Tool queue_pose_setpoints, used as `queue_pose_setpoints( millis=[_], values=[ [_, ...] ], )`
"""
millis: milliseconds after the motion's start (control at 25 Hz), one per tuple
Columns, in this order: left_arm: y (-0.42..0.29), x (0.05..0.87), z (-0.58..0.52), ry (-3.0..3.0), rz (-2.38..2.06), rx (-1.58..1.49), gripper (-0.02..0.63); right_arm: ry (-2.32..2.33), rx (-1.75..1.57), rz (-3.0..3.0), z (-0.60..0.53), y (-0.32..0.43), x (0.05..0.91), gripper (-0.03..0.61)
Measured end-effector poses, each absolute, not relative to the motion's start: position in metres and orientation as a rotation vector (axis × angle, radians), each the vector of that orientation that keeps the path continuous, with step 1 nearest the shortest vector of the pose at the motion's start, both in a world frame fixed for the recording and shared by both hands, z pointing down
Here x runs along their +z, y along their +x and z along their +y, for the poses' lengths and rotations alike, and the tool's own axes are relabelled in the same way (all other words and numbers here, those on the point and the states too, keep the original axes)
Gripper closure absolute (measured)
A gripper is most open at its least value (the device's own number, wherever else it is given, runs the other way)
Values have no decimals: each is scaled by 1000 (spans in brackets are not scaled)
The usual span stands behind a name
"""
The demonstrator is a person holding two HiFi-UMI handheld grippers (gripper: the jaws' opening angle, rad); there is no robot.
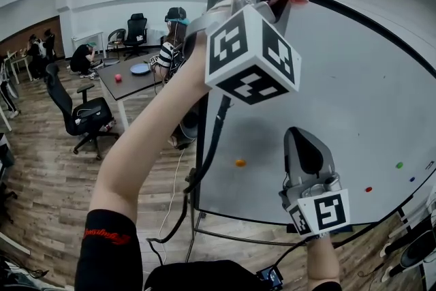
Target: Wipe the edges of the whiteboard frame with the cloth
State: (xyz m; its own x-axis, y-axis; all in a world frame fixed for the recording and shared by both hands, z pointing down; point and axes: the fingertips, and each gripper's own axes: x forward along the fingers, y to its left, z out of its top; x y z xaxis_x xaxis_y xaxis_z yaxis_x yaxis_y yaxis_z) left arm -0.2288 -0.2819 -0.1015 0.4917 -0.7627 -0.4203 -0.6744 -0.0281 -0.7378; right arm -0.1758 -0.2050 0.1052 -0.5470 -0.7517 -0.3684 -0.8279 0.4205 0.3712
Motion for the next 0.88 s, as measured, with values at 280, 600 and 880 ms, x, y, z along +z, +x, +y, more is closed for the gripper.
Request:
queue_pose_setpoints(
  millis=[280, 600, 880],
  values=[
    [-246, -98, -285, -1737, 1253, -113, 592, -1398, 794, 2529, -205, -186, 109, 577],
    [-272, -104, -291, -1730, 1285, -105, 592, -1387, 786, 2552, -213, -202, 109, 577],
    [-290, -106, -294, -1722, 1310, -103, 592, -1360, 790, 2564, -217, -214, 106, 577]
  ],
)
